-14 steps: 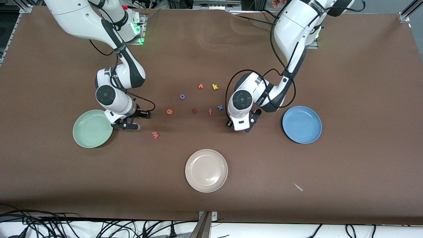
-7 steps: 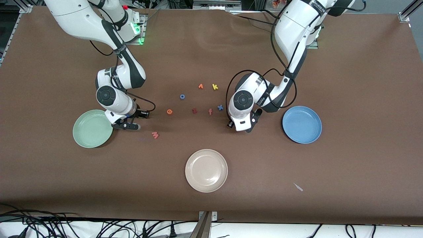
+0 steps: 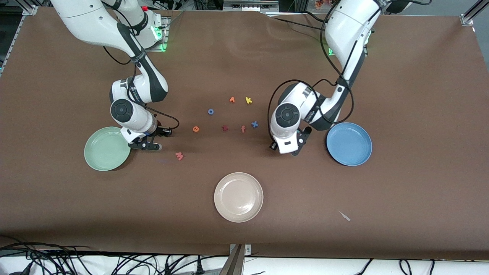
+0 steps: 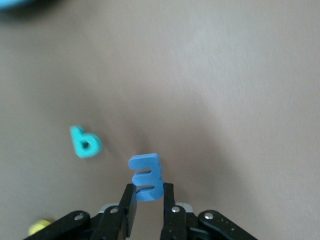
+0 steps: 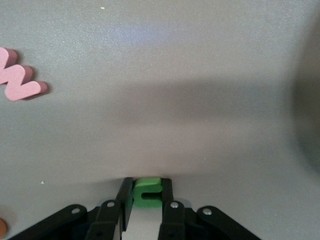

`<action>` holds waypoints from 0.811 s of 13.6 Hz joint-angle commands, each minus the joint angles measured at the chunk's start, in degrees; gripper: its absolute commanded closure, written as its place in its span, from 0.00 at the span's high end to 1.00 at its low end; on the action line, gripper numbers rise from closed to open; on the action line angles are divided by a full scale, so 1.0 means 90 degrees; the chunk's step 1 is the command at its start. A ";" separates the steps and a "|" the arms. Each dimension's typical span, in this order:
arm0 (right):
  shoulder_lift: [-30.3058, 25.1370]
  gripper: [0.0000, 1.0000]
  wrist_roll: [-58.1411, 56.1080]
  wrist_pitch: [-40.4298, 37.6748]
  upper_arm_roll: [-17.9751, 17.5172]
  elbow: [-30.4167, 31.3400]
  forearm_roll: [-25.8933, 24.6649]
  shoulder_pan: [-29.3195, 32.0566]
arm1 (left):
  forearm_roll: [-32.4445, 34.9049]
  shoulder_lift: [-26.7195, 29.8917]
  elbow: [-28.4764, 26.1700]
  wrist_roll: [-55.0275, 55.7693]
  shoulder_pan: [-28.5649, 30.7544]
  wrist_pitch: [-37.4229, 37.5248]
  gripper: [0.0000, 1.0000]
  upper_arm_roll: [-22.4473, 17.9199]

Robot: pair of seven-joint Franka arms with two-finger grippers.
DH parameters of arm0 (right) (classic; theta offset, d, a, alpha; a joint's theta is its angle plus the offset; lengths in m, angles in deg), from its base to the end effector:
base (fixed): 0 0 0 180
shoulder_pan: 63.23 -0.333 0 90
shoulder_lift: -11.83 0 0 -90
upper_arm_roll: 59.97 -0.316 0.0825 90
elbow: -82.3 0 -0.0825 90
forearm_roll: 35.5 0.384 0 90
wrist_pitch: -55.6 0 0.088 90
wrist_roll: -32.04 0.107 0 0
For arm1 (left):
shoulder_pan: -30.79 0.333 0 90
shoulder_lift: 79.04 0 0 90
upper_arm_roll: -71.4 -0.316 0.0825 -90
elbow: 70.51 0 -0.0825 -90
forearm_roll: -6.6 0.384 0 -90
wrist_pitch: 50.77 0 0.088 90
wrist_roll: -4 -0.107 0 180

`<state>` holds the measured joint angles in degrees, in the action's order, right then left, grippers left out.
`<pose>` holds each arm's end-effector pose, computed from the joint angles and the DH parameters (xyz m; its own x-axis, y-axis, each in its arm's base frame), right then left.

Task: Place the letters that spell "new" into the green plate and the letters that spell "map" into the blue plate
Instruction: 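Grasp the green c with the right gripper while the left gripper lifts the m, then drop the m on the blue plate while the right gripper drops c on green plate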

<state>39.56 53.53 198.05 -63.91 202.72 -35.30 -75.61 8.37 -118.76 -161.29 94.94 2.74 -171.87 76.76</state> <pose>0.5468 0.1606 0.1771 0.9896 -0.0989 -0.1039 -0.0990 -0.9951 0.0046 0.5731 -0.3670 0.2184 0.5355 0.8439 -0.0335 0.8305 -0.5334 -0.1607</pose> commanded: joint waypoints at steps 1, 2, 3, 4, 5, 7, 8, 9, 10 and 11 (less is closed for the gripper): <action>0.0074 0.13 -0.0034 -0.0288 -0.0032 -0.0342 0.0075 0.0028 | 0.0144 0.0457 -0.0128 -0.1107 0.0361 0.0767 0.01 0.0039; 0.0074 0.13 -0.0034 -0.0774 -0.0032 -0.0643 0.0075 0.0028 | 0.0183 0.0545 -0.0128 -0.1362 0.0536 0.0953 0.00 0.0039; 0.0074 0.13 -0.0034 -0.1291 -0.0022 -0.0975 0.0075 0.0038 | 0.0387 0.0633 -0.0157 -0.1790 0.0567 0.1129 0.00 0.0020; 0.0083 0.13 -0.0082 -0.1683 0.0017 -0.1239 0.0075 0.0058 | 0.0659 0.0702 -0.0158 -0.2113 0.0751 0.1305 0.00 0.0029; 0.0083 0.13 -0.0131 -0.1986 0.0037 -0.1464 0.0055 0.0096 | 0.0710 0.0751 -0.0167 -0.2309 0.0907 0.1364 0.00 0.0039; 0.0103 0.13 -0.0520 -0.2282 0.0037 -0.1739 -0.0023 0.0320 | 0.0711 0.0790 -0.0196 -0.3244 0.1374 0.1521 0.00 0.0049; 0.0103 0.13 -0.0948 -0.2292 0.0046 -0.1769 -0.0033 0.0476 | 0.0692 0.0877 -0.0429 -0.3694 0.1687 0.1483 0.00 0.0078; 0.0103 0.13 -0.1455 -0.2292 0.0046 -0.1769 -0.0052 0.0671 | 0.0691 0.0917 -0.0653 -0.4017 0.1893 0.1376 0.00 0.0107; 0.0103 0.13 -0.1914 -0.2283 0.0046 -0.1779 -0.0062 0.0857 | 0.0662 0.0937 -0.0801 -0.4243 0.2030 0.1268 0.00 0.0107; 0.0122 0.13 -0.2392 -0.2282 0.0046 -0.1856 -0.0120 0.1081 | 0.0633 0.0937 -0.0889 -0.4342 0.2080 0.1229 0.00 0.0107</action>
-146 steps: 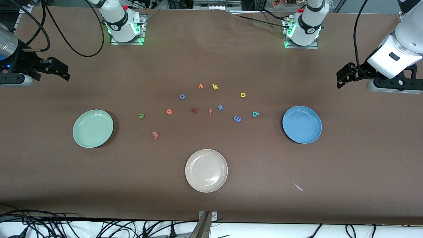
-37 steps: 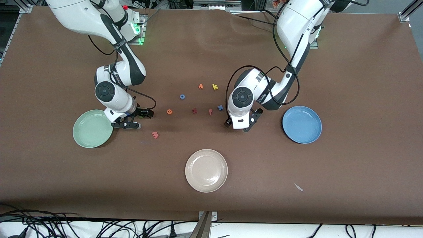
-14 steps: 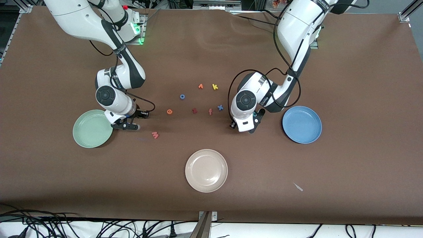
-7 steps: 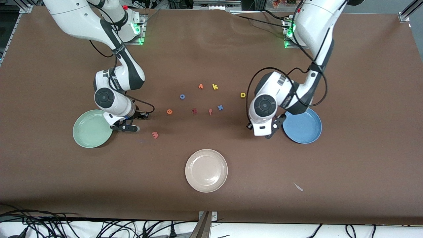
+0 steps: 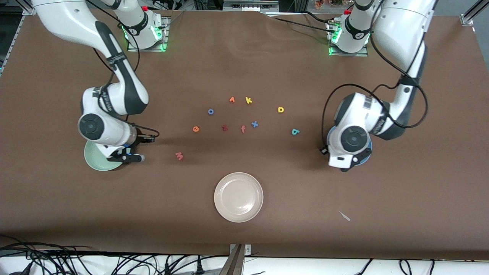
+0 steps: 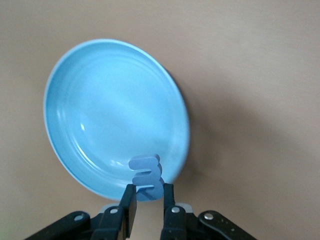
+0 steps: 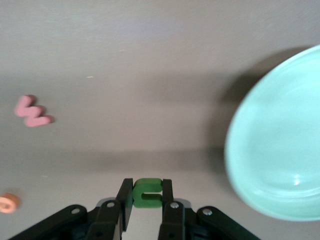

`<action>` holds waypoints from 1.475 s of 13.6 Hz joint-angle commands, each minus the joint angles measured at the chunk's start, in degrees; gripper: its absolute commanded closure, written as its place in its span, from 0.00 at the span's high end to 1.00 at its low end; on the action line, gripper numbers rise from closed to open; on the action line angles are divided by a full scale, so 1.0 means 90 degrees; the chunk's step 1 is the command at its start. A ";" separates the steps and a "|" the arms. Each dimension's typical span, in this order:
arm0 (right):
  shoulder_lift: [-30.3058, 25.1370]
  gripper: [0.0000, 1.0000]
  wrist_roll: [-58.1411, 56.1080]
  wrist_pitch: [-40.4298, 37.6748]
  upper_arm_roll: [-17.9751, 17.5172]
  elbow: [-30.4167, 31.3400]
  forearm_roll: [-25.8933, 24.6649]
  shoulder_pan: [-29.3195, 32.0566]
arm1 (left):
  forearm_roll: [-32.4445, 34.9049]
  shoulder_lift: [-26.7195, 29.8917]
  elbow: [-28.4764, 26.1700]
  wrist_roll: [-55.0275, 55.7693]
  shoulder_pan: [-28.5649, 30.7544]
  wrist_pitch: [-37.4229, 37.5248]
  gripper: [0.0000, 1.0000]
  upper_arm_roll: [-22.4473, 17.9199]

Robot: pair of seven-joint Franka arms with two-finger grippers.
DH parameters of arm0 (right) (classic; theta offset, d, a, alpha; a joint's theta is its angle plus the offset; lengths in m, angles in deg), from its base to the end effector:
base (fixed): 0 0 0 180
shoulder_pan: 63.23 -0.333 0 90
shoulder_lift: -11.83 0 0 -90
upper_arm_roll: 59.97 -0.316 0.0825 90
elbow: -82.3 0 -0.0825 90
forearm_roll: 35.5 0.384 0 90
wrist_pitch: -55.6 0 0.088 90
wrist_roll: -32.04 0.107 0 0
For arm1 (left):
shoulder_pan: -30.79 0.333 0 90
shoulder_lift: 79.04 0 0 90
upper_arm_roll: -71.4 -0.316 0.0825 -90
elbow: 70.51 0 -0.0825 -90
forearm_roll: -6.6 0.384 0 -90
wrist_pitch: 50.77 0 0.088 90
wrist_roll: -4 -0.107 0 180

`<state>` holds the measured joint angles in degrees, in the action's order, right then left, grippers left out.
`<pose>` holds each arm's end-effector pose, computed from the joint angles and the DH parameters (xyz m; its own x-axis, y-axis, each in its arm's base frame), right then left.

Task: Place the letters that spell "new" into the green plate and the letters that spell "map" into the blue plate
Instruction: 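Drop the m on the blue plate while the right gripper drops c on green plate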

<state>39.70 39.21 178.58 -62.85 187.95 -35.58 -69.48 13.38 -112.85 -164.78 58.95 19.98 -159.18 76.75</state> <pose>0.6153 0.0972 0.2482 0.9825 0.0308 -0.1837 0.0315 -0.9995 0.0005 0.6233 -0.1655 0.2487 0.7851 0.5989 -0.1579 0.5405 -0.7871 -0.2973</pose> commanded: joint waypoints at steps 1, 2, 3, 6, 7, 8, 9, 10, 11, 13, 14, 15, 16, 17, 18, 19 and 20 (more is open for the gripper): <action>0.0193 0.13 -0.1222 -0.0119 -0.0071 -0.0322 -0.0186 0.0585 | 0.0076 0.0270 -0.0618 -0.0354 0.0175 -0.0327 0.00 0.0109; 0.0300 0.14 -0.1613 -0.0119 -0.0071 -0.0429 -0.0196 0.0761 | 0.0086 0.0270 -0.0754 -0.0422 0.0291 -0.0493 0.00 0.0109; 0.0427 0.14 -0.1916 -0.0081 -0.0071 -0.0517 -0.0206 0.0908 | 0.0077 0.0270 -0.0833 -0.0770 0.0466 -0.0591 0.00 0.0109; 0.0847 0.32 -0.2719 -0.0061 -0.0071 -0.0840 -0.0177 0.1338 | -0.0088 0.0260 -0.0853 -0.1145 0.0546 -0.0553 0.96 0.0119; 0.0877 0.82 -0.2711 -0.0051 -0.0081 -0.0840 -0.0138 0.1368 | -0.0215 0.0251 -0.0844 -0.1135 0.0497 -0.0514 1.00 0.0177; 0.0878 1.00 -0.2682 -0.0051 -0.0081 -0.0840 -0.0099 0.1368 | -0.0217 0.0260 -0.0766 -0.1068 0.0487 -0.0417 1.00 0.0284; 0.0868 1.00 -0.2672 -0.0080 -0.0091 -0.0840 -0.0099 0.1358 | -0.0226 0.0280 -0.0727 -0.1067 0.0487 -0.0310 1.00 0.0391; 0.0829 1.00 -0.2623 -0.0109 -0.0110 -0.0840 -0.0099 0.1339 | -0.0255 0.0319 -0.0678 -0.0999 0.0487 -0.0289 1.00 0.0702; 0.0800 1.00 -0.2603 -0.0119 -0.0149 -0.0840 -0.0089 0.1310 | -0.0391 0.0309 -0.0629 -0.0699 0.0478 -0.0299 1.00 0.0956; 0.0790 1.00 -0.2322 -0.0129 -0.0382 -0.0840 -0.0070 0.1290 | -0.0431 0.0271 -0.0619 0.0140 0.0351 -0.0396 1.00 0.1182; 0.0722 1.00 -0.2214 -0.0129 -0.0529 -0.0840 -0.0089 0.1290 | -0.0422 0.0241 -0.0638 0.0637 0.0234 -0.0561 1.00 0.1241; 0.0692 1.00 -0.2203 -0.0216 -0.0666 -0.0850 -0.0079 0.1290 | -0.0431 0.0193 -0.0697 0.1319 0.0069 -0.0766 1.00 0.1242; 0.0653 1.00 -0.2174 -0.0323 -0.0841 -0.0850 -0.0079 0.1290 | -0.0431 0.0124 -0.0736 0.2080 -0.0049 -0.0913 1.00 0.1242; 0.0653 1.00 -0.2077 -0.0324 -0.0997 -0.0850 -0.0089 0.1290 | -0.0431 0.0104 -0.0843 0.2696 -0.0156 -0.1175 1.00 0.1242; 0.0653 1.00 -0.1931 -0.0315 -0.1144 -0.0850 -0.0118 0.1280 | -0.0412 0.0104 -0.1037 0.3060 -0.0341 -0.1536 1.00 0.1242; 0.0663 1.00 -0.1997 -0.0257 -0.1213 -0.0850 -0.0138 0.1241 | -0.0373 0.0085 -0.1232 0.3180 -0.0440 -0.1848 1.00 0.1232; 0.0682 1.00 -0.1920 -0.0188 -0.1223 -0.0850 -0.0138 0.1115 | -0.0334 0.0085 -0.1457 0.3210 -0.0441 -0.2171 1.00 0.1232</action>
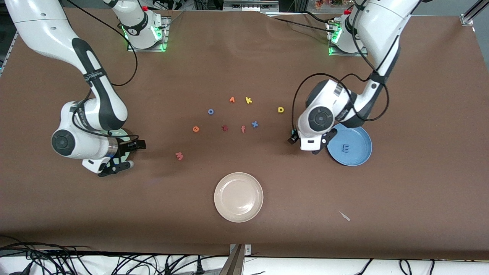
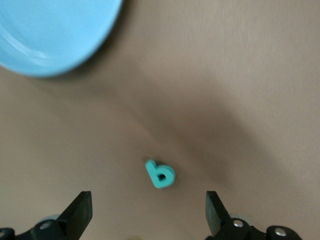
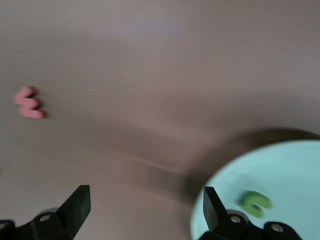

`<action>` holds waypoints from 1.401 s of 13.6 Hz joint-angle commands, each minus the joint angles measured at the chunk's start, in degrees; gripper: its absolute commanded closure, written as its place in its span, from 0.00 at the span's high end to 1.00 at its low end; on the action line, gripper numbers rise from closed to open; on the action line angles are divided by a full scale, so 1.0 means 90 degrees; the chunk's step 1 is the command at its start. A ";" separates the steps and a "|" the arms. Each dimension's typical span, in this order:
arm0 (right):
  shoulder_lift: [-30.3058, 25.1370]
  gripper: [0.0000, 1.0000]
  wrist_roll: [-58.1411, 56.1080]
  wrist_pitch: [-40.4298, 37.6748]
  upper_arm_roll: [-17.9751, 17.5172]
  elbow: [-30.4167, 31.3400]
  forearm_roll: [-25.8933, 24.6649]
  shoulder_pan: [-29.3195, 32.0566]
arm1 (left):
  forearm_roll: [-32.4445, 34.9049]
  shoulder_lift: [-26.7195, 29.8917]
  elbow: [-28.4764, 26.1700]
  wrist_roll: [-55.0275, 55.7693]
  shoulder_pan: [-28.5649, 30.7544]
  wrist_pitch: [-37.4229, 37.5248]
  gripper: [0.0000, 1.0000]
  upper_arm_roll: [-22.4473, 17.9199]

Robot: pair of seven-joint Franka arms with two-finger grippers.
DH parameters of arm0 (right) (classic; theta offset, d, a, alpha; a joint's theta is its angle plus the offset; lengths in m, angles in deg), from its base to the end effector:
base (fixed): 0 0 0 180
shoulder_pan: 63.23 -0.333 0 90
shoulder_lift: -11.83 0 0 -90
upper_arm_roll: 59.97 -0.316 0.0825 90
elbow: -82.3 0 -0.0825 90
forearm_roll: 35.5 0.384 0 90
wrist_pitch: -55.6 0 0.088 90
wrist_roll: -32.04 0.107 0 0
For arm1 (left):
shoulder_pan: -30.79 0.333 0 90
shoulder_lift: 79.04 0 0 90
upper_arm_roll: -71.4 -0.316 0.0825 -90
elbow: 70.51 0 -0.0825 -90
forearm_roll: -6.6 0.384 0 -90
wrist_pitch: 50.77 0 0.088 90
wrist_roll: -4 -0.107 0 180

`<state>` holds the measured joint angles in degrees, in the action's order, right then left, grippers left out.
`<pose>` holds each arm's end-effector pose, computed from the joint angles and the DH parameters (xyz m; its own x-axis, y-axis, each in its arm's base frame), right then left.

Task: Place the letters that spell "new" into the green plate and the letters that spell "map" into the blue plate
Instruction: 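Drop the m on the blue plate while the right gripper drops c on green plate, then grasp the teal b with the left gripper while the right gripper grasps the pink w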

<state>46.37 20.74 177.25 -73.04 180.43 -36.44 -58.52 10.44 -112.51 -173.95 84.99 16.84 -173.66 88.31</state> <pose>0.6476 0.0815 0.2338 0.9330 0.3268 -0.1505 0.3055 -0.9406 -0.1485 0.5456 -0.3107 0.2157 0.6338 0.7596 -0.1462 0.7345 -0.6502 -0.1943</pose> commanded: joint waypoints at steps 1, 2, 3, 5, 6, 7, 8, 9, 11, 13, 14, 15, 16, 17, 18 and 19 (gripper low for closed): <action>-0.0049 1.00 0.0152 0.0086 -0.0091 -0.0015 -0.0042 -0.0229 | 0.0003 0.0075 -0.0652 0.0317 -0.0042 -0.0884 1.00 -0.0052; -0.0049 1.00 0.0249 0.0116 -0.0091 -0.0015 -0.0061 -0.0375 | 0.0003 0.0076 -0.0780 0.0327 -0.0042 -0.1119 0.99 -0.0052; -0.0058 1.00 0.0298 0.0155 -0.0082 -0.0005 -0.0071 -0.0483 | 0.0003 0.0056 -0.0839 0.0327 -0.0042 -0.1189 0.98 -0.0062; -0.0049 1.00 0.0328 0.0351 -0.0081 0.0024 -0.0071 -0.0756 | 0.0003 0.0066 -0.0899 0.0327 -0.0013 -0.1219 0.86 -0.0062; -0.0029 1.00 0.0511 0.0399 -0.0081 0.0054 -0.0081 -0.0825 | 0.0003 0.0056 -0.0899 0.0337 -0.0022 -0.1239 0.75 -0.0062; -0.0039 1.00 0.0668 0.0526 -0.0081 0.0083 -0.0100 -0.0923 | 0.0003 0.0046 -0.0937 0.0337 -0.0042 -0.1374 0.64 -0.0062; -0.0039 1.00 0.0689 0.0672 -0.0072 0.0151 -0.0110 -0.1078 | 0.0003 0.0046 -0.1025 0.0327 -0.0013 -0.1482 0.54 -0.0062; -0.0039 1.00 0.0689 0.0954 -0.0062 0.0277 -0.0178 -0.1128 | 0.0013 0.0046 -0.1074 0.0327 -0.0003 -0.1551 0.48 -0.0072; -0.0039 1.00 0.0689 0.1521 -0.0062 0.0580 -0.0402 -0.1158 | 0.0013 0.0027 -0.1084 0.0317 -0.0003 -0.1591 0.47 -0.0091; -0.0039 1.00 0.0679 0.1698 -0.0062 0.0669 -0.0442 -0.1168 | 0.0013 0.0037 -0.1084 0.0317 -0.0003 -0.1591 0.32 -0.0091; -0.0029 1.00 0.0670 0.1708 -0.0052 0.0669 -0.0539 -0.1274 | 0.0013 0.0027 -0.1074 0.0317 -0.0003 -0.1591 0.27 -0.0101; -0.0010 1.00 0.0679 0.1738 -0.0052 0.0640 -0.0878 -0.1382 | 0.0013 0.0027 -0.1074 0.0308 -0.0003 -0.1591 0.19 -0.0101; 0.0048 1.00 0.0689 0.1757 -0.0052 0.0611 -0.1172 -0.1373 | 0.0013 0.0037 -0.1065 0.0307 -0.0003 -0.1581 0.12 -0.0111; 0.0107 0.99 0.0679 0.1825 -0.0052 0.0601 -0.1252 -0.1373 | 0.0013 0.0037 -0.1045 0.0307 -0.0003 -0.1581 0.09 -0.0111; 0.0175 0.99 0.0679 0.1913 -0.0052 0.0581 -0.1253 -0.1392 | 0.0013 0.0046 -0.1035 0.0307 -0.0003 -0.1561 0.09 -0.0111; 0.0234 0.98 0.0679 0.1952 -0.0052 0.0562 -0.1272 -0.1412 | 0.0013 0.0066 -0.0997 0.0298 -0.0003 -0.1523 0.09 -0.0101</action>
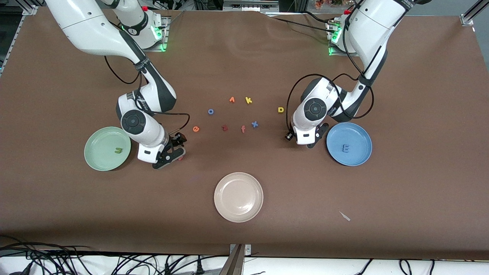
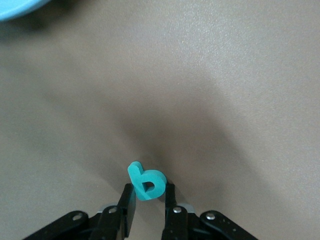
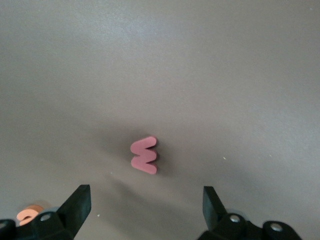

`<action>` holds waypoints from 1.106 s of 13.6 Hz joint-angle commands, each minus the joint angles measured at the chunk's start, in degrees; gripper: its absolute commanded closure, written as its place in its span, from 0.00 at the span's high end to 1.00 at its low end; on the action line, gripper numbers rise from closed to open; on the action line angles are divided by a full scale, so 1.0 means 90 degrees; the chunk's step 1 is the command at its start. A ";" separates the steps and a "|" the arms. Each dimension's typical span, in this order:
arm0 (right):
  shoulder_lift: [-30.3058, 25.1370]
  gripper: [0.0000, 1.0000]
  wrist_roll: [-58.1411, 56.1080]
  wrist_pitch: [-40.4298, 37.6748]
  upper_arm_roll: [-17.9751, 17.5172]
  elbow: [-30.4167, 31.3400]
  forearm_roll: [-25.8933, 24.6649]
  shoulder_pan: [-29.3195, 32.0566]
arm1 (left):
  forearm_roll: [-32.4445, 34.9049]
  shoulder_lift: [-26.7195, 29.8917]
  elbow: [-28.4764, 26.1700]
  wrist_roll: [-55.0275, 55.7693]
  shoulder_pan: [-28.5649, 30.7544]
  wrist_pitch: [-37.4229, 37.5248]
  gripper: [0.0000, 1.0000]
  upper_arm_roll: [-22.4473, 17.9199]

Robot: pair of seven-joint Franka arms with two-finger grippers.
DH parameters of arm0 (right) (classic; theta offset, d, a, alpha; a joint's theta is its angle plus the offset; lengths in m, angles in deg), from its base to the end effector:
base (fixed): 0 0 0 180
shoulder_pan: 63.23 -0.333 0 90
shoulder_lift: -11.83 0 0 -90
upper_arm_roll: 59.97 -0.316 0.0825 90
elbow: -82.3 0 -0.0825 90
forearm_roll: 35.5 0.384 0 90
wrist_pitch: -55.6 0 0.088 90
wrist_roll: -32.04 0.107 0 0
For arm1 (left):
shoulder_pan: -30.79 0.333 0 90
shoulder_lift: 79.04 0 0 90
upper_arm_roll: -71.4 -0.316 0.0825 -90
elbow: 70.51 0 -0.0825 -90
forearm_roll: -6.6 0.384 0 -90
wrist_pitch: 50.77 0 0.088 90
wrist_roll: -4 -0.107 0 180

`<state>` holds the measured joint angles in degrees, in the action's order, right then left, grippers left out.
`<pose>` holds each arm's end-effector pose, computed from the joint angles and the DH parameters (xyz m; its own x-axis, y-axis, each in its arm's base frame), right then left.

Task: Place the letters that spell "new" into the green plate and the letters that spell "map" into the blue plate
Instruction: 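Grasp the teal b with the left gripper while the right gripper grasps the pink w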

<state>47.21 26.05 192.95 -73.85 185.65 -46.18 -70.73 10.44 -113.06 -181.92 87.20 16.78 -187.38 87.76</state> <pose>0.6125 0.2263 0.2098 0.8407 0.5415 0.0018 0.5415 -0.8406 -0.0134 0.5240 -0.3029 0.1735 0.6052 0.7849 -0.1328 0.7779 -0.6185 -0.1112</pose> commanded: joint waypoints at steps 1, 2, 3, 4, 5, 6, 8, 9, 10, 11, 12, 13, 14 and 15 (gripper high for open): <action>0.0218 0.98 0.0090 0.0305 0.0038 -0.0048 -0.0180 -0.0055 | 0.0012 0.0137 -0.0092 0.0052 -0.0016 0.0012 0.09 -0.0050; 0.0258 0.96 0.0090 0.0393 0.0038 -0.0058 -0.0180 -0.0065 | 0.0012 0.0185 -0.0072 0.0042 0.0003 0.0032 0.09 -0.0050; 0.0316 0.95 0.0090 0.0442 0.0038 -0.0067 -0.0180 -0.0065 | 0.0012 0.0243 0.0005 0.0032 0.0003 0.0158 0.09 -0.0050; 0.0384 0.95 0.0090 0.0471 0.0038 -0.0106 -0.0180 -0.0055 | 0.0022 0.0273 0.0199 0.0013 0.0003 0.0575 0.09 -0.0070; 0.0424 0.90 0.0080 0.0472 0.0038 -0.0145 -0.0180 -0.0065 | 0.0283 0.0293 0.0375 -0.0016 0.0013 0.1004 0.09 -0.0080; 0.0453 0.83 0.0032 0.0472 0.0038 -0.0175 -0.0190 -0.0065 | 0.0701 0.0361 0.0512 -0.0026 0.0052 0.1347 0.09 -0.0070; 0.0463 0.79 0.0021 0.0472 0.0038 -0.0175 -0.0190 -0.0055 | 0.1085 0.0449 0.0591 -0.0114 0.0237 0.1701 0.09 -0.0051; 0.0473 0.70 0.0012 0.0472 0.0038 -0.0175 -0.0190 -0.0065 | 0.1125 0.0497 0.0592 -0.0414 0.0267 0.1760 0.09 -0.0060; 0.0502 0.58 0.0041 0.0462 0.0038 -0.0185 -0.0180 -0.0065 | 0.1126 0.0546 0.0602 -0.0755 0.0373 0.1877 0.09 -0.0070; 0.0521 0.57 0.0070 0.0472 0.0038 -0.0175 -0.0180 -0.0065 | 0.1135 0.0605 0.0602 -0.1145 0.0568 0.1965 0.09 -0.0070; 0.0551 0.57 0.0080 0.0472 0.0038 -0.0185 -0.0180 -0.0055 | 0.1135 0.0663 0.0592 -0.1623 0.0773 0.2033 0.09 -0.0060; 0.0551 0.56 0.0080 0.0472 0.0038 -0.0185 -0.0161 -0.0065 | 0.1135 0.0683 0.0582 -0.2053 0.0949 0.2131 0.10 -0.0060; 0.0551 0.50 0.0080 0.0472 0.0038 -0.0185 -0.0161 -0.0065 | 0.1126 0.0703 0.0514 -0.2377 0.1202 0.2132 0.10 -0.0012; 0.0561 0.46 0.0080 0.0472 0.0038 -0.0185 -0.0161 -0.0065 | 0.1126 0.0703 0.0514 -0.2612 0.1321 0.2141 0.10 -0.0011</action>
<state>51.07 26.04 196.84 -73.70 184.98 -46.82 -70.88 19.33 -108.04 -176.38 68.62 26.00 -169.24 86.91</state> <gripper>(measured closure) 0.489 0.722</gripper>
